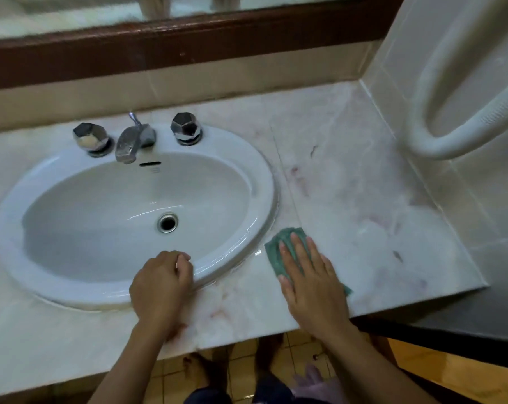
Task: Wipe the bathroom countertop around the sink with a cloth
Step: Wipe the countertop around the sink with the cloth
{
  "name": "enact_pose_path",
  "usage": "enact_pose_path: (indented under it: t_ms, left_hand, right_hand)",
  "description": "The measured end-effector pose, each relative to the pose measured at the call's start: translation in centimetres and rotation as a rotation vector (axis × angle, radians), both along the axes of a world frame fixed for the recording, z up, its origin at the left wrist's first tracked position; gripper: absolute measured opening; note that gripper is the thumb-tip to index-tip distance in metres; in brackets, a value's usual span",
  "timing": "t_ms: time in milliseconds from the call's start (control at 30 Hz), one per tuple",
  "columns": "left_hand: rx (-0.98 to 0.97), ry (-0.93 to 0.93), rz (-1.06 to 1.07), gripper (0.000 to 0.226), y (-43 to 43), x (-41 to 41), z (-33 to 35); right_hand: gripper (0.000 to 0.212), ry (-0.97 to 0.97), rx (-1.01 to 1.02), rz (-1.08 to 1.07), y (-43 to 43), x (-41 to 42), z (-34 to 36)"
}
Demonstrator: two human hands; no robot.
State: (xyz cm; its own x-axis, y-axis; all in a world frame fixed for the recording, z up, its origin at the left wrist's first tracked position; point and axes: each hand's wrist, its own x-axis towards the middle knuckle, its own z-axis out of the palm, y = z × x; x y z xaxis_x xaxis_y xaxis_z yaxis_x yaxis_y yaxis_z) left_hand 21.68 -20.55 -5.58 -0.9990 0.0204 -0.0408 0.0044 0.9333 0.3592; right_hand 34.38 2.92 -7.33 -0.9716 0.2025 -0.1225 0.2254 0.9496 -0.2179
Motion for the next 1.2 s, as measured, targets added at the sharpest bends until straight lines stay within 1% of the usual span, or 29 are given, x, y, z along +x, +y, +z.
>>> enact_pose_path:
  t_ms: [67, 167, 267, 300, 367, 467, 533, 600, 667, 767, 867, 933, 1000, 1067, 1200]
  left_hand:
    - [-0.022, 0.012, -0.021, 0.041, 0.0, -0.2, 0.0]
    - [-0.063, 0.031, -0.061, 0.042, 0.1, -0.2, 0.1]
    - [-0.077, 0.037, -0.083, 0.039, -0.1, -0.2, -0.1]
    - [-0.083, 0.039, -0.097, 0.039, -0.2, -0.2, -0.1]
    - [-0.069, 0.037, -0.123, 0.037, -0.4, -0.2, -0.1]
    - [0.017, 0.052, -0.239, 0.033, -1.2, 0.3, -0.2]
    - [0.172, 0.088, -0.358, 0.032, -2.4, 1.0, -0.4]
    - [0.336, 0.142, -0.382, 0.030, -4.5, 2.0, -0.6]
    - [0.430, 0.224, -0.337, 0.026, -7.7, 3.8, -0.5]
    - [0.467, 0.316, -0.238, 0.027, -14.7, 6.6, -0.7]
    - [0.440, 0.348, -0.075, 0.028, -23.0, 7.1, -1.2]
    - [0.383, 0.325, 0.055, 0.029, -28.8, 6.5, -1.5]
    - [0.314, 0.309, 0.170, 0.029, -34.0, 5.2, -1.8]
    - [0.265, 0.284, 0.256, 0.028, -37.8, 3.5, -1.9]
    - [0.229, 0.244, 0.368, 0.031, -42.0, -0.1, -1.8]
  right_hand:
    - [0.061, 0.003, 0.023, -0.062, 3.3, -0.5, -0.1]
    - [0.063, 0.014, 0.064, -0.275, 6.7, -5.6, -0.5]
    - [0.059, -0.002, 0.031, -0.454, 6.2, -10.0, -0.8]
    - [0.059, -0.009, 0.016, -0.480, 5.4, -10.4, -0.9]
    - [0.059, -0.004, 0.018, -0.449, 3.3, -9.8, -1.0]
    - [0.059, 0.000, 0.015, -0.365, -0.6, -6.9, -0.8]
    - [0.060, 0.002, 0.010, -0.365, -3.7, -4.8, -0.4]
    - [0.061, -0.003, 0.013, -0.366, -6.8, -3.3, -0.1]
    - [0.061, -0.019, 0.012, -0.371, -10.1, -2.1, 0.0]
    - [0.060, -0.018, -0.001, -0.424, -16.0, -0.9, 0.2]
    - [0.062, -0.039, 0.004, -0.489, -22.2, -1.1, 0.4]
    - [0.063, -0.047, -0.018, -0.500, -26.9, -1.5, 0.5]
    - [0.063, -0.027, -0.031, -0.445, -31.4, -1.6, 0.5]
    - [0.064, 0.002, -0.042, -0.343, -35.4, -1.7, 0.5]
    - [0.062, 0.016, -0.035, -0.010, -41.5, -2.0, 0.5]
